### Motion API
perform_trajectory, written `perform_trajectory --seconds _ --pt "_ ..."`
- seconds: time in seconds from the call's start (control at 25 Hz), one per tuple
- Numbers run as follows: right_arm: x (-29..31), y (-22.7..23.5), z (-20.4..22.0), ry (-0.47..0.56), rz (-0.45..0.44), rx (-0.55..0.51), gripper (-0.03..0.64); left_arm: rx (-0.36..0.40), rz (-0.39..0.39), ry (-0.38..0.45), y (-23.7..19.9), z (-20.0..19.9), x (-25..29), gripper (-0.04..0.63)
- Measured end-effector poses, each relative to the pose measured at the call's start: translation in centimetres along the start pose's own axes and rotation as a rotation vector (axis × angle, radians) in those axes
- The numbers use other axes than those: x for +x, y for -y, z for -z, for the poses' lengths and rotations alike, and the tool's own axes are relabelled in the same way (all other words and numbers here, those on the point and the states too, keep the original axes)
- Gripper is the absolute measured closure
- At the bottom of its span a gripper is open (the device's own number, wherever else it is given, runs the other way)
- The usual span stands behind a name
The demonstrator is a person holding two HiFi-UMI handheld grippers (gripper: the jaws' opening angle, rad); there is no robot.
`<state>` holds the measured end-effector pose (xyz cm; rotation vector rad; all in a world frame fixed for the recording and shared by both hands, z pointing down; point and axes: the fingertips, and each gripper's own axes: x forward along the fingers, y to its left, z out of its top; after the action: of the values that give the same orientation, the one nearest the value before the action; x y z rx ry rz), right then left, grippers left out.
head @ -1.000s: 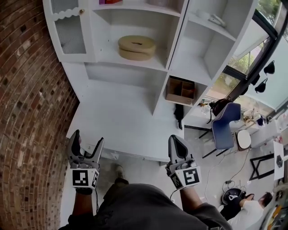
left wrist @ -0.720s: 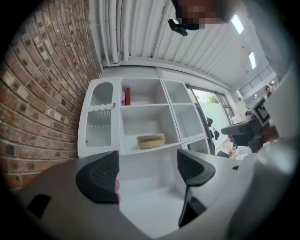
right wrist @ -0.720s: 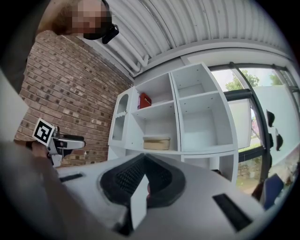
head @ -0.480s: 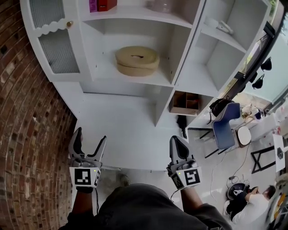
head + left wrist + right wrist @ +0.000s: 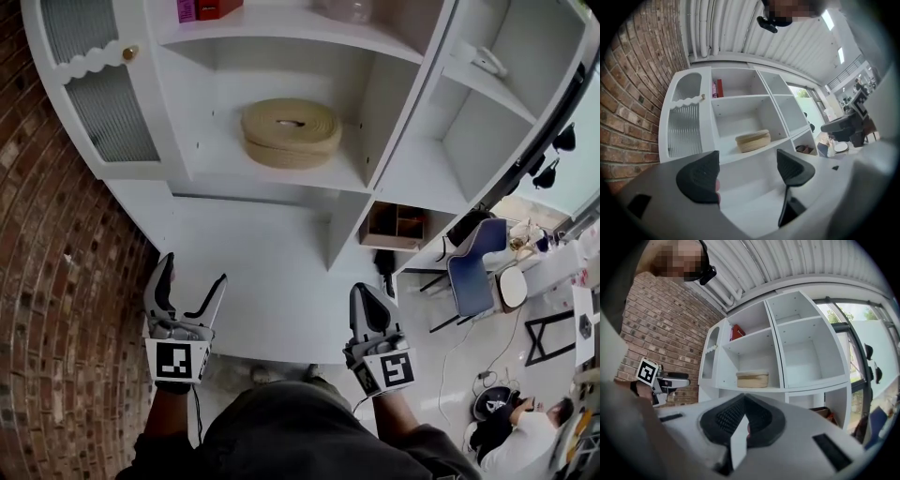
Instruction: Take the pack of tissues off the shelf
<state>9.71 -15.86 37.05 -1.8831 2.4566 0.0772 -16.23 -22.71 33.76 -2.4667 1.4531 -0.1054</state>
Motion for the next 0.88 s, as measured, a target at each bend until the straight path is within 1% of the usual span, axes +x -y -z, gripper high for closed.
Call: perform_trajectory --seconds 0.04,0.08,0.2,0.32,0.4,0.52,0.64,0.88 --pt "0.5 0.3 0.0 0.000 -0.012 0.001 0.617 0.024 -0.003 -0.007 0.2 0.0 0.5 0.212" --pt "0.9 0.6 0.0 0.001 -0.024 0.001 0.617 0.064 -0.004 -0.011 0.4 -0.1 1.1 0.212" --pt "1.5 1.8 -0.3 0.007 -0.053 0.000 0.617 0.212 0.000 -0.025 1.4 -0.7 3.1 0.213" --pt "1.9 3.1 -0.6 0.016 -0.057 0.004 0.617 0.323 0.006 -0.022 2.3 -1.9 5.8 0.219" --pt "1.8 4.1 -0.8 0.023 -0.049 0.007 0.617 0.381 0.022 -0.008 2.8 -2.5 7.8 0.239" --pt "1.3 5.7 -0.7 0.025 -0.025 0.011 0.617 0.457 0.061 0.013 3.4 -3.1 11.0 0.249" --pt "0.6 7.2 -0.7 0.023 0.005 0.018 0.617 0.511 0.098 0.016 3.7 -3.5 14.2 0.258" --pt "-0.7 9.9 -0.4 0.018 0.073 0.026 0.617 0.631 0.143 0.034 3.9 -4.7 20.0 0.285"
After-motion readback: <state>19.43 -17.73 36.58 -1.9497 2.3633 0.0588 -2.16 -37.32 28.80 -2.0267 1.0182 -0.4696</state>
